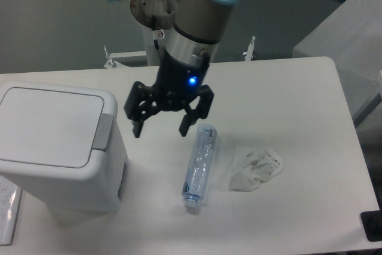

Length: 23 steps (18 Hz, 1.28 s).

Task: Open the trash can
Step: 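Move the gripper over the white trash can's lid edge, then lower the gripper fingers against the lid's front edge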

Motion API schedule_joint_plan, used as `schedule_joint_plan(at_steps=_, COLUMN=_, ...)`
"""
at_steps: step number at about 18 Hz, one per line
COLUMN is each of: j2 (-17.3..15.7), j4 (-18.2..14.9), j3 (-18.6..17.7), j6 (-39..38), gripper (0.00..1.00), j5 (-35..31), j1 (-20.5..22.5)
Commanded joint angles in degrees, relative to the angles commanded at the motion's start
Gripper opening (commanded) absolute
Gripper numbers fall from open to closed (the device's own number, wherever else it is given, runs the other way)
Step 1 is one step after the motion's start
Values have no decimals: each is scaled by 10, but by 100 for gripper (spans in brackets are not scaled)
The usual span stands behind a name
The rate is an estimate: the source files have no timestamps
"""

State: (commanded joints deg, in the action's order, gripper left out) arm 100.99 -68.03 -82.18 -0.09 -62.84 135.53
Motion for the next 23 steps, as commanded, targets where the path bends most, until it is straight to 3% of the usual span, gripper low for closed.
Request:
schedule_joint_plan(at_steps=15, j2=-17, j4=10, j3=-46, j6=32, gripper=100, j5=-4, j1=-6)
schedule_joint_plan(at_steps=19, j2=-14, j4=39, j3=-53, j6=31, gripper=100, j5=-4, j1=-8)
schedule_joint_plan(at_steps=23, j2=-11, j4=43, j3=-57, j6=31, gripper=100, j5=-4, j1=-8)
